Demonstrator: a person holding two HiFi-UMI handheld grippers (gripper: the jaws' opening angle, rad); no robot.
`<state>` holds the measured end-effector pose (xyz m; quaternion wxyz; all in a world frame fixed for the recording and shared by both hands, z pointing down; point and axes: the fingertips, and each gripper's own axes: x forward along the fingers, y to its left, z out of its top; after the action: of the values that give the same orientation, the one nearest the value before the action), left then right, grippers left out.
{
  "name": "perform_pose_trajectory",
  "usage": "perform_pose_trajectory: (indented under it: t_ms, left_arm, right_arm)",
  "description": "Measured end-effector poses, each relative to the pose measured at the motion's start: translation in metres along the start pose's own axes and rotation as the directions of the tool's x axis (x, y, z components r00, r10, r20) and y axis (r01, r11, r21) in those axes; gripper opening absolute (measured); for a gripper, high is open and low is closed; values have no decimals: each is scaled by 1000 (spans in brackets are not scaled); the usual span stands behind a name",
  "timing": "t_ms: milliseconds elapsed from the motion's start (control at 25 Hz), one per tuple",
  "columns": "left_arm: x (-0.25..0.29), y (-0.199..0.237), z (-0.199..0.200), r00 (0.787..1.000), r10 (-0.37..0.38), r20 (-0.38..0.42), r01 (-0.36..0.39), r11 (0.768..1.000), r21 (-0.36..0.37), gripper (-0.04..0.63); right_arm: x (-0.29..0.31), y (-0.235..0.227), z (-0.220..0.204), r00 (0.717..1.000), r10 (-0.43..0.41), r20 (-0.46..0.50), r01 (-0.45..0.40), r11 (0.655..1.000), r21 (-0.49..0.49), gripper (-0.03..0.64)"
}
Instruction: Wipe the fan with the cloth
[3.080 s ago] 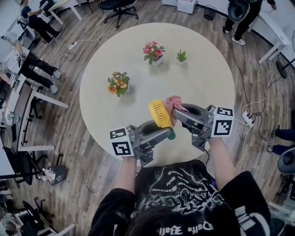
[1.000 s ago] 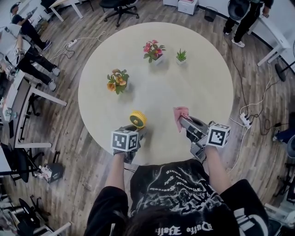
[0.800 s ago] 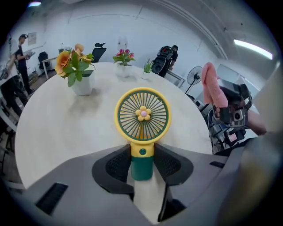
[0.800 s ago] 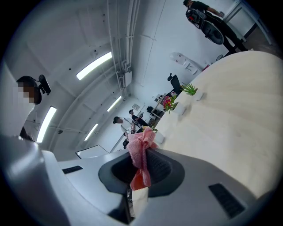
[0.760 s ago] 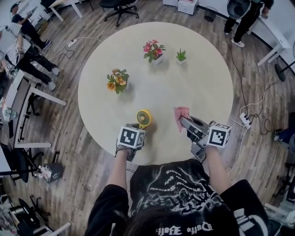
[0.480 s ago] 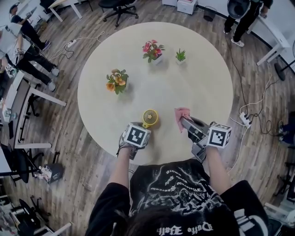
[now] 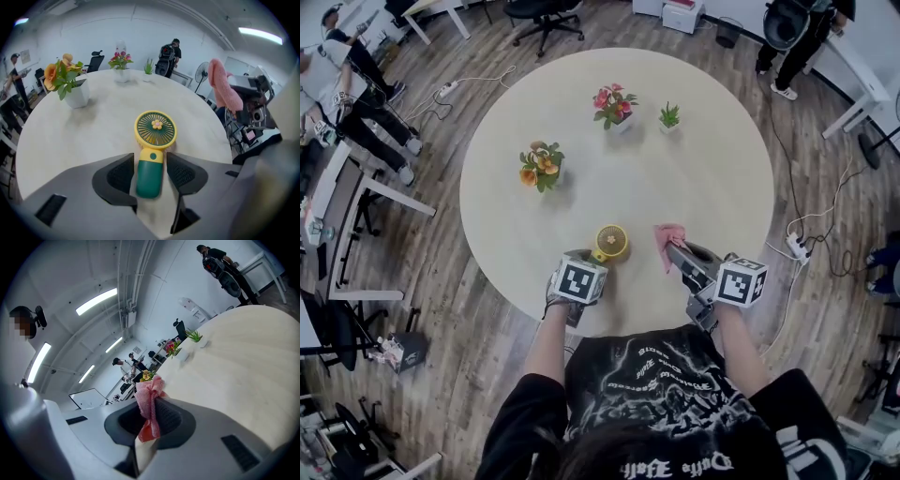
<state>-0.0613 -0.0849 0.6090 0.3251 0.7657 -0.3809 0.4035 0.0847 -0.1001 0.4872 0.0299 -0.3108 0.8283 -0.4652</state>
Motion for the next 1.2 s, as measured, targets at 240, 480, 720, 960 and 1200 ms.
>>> perform_pose_trajectory:
  t_ms: [240,480,720,960,1200]
  left_arm:
    - [-40,-8,13,983,-41,177,63,990,-124,264]
    - [-96,-17,14,919,25,394,63,976,-210,264]
    - [-128,-11,-18,880,150,452,-73,980,-183,249]
    - [-141,-7,-40,849,168,501,-64,974,-219,249]
    - [-148,-10,-39,831,167,531,-85,981,-176,226]
  right_arm:
    - [0,5,-6,995,-97,10,97,975,-201,52]
    - [-5,10,-16,965,-246,89,260,879,-399,54]
    - [-17,11,-45,893,-417,172,436,704,-561,54]
    - [-20,19,-56,873,-441,209,475,666,-576,54]
    - [-20,33,-67,876,-430,220,470,653,-594,52]
